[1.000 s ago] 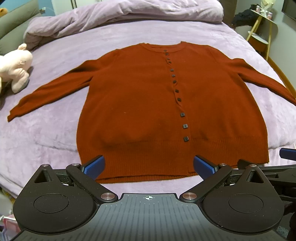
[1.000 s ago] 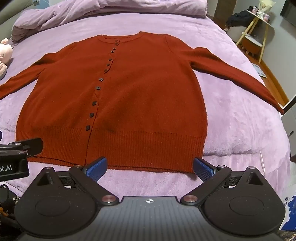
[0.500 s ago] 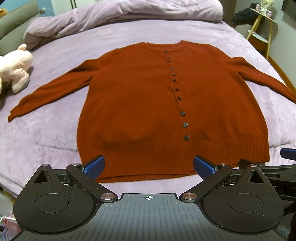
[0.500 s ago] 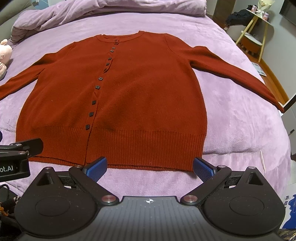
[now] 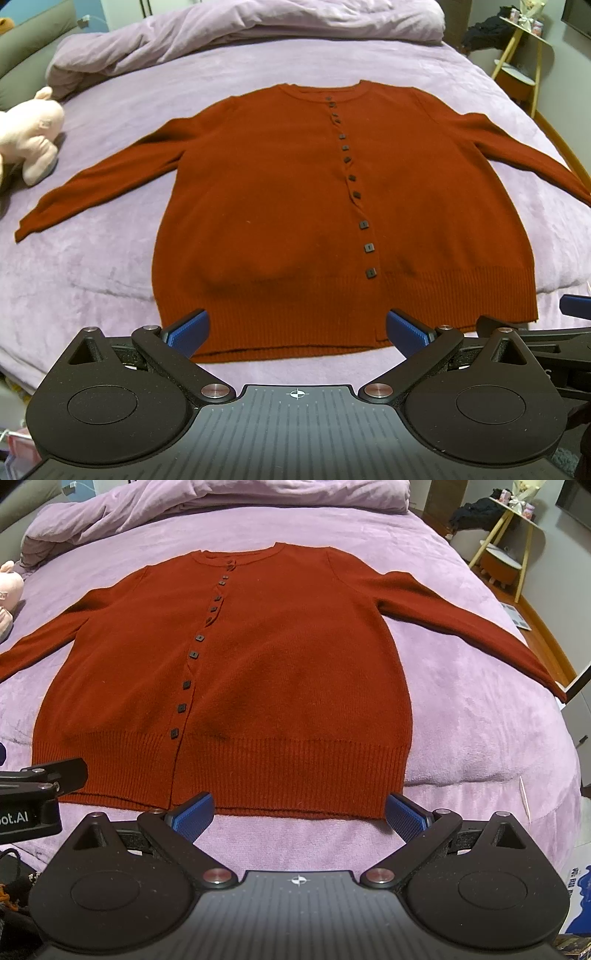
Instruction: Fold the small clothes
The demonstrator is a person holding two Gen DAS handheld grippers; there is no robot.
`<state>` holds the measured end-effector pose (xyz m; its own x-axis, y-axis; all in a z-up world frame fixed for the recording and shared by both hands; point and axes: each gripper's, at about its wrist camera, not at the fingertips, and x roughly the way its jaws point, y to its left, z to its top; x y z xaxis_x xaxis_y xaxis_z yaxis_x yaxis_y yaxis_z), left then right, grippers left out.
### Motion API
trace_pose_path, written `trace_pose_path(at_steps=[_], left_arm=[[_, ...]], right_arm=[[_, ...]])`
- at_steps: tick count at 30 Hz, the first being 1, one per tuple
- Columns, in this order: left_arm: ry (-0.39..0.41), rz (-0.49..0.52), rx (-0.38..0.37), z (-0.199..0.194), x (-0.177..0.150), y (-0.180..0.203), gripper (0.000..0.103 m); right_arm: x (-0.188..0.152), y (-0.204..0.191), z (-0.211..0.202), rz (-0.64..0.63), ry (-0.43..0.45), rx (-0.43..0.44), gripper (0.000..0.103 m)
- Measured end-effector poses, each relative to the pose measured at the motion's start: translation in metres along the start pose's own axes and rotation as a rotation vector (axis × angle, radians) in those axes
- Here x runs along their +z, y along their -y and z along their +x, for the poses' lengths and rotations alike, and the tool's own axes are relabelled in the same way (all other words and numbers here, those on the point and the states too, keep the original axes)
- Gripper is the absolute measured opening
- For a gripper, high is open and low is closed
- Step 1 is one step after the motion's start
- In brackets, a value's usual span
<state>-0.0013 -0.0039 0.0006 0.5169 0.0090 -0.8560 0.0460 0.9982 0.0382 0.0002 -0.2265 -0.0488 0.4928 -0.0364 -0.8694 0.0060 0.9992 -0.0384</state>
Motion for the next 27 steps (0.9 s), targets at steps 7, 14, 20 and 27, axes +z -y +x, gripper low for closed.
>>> trace_pose_path(at_steps=[7, 14, 20, 27], left_arm=[[-0.003, -0.003, 0.002, 0.0001, -0.0003, 0.0015, 0.103], [-0.004, -0.008, -0.003, 0.0001, -0.0007, 0.0008, 0.103], [-0.006, -0.012, -0.005, 0.0003, -0.0011, -0.0005, 0.103], [-0.008, -0.012, -0.006, 0.0003, -0.0009, -0.0006, 0.103]], right_arm=[[0.0000, 0.0006, -0.0002, 0.001, 0.002, 0.003, 0.099], [-0.0012, 0.0009, -0.0016, 0.001, 0.009, 0.012, 0.099], [-0.0012, 0.0008, -0.0030, 0.002, 0.015, 0.014, 0.099], [-0.0011, 0.0011, -0.0035, 0.002, 0.015, 0.015, 0.099]])
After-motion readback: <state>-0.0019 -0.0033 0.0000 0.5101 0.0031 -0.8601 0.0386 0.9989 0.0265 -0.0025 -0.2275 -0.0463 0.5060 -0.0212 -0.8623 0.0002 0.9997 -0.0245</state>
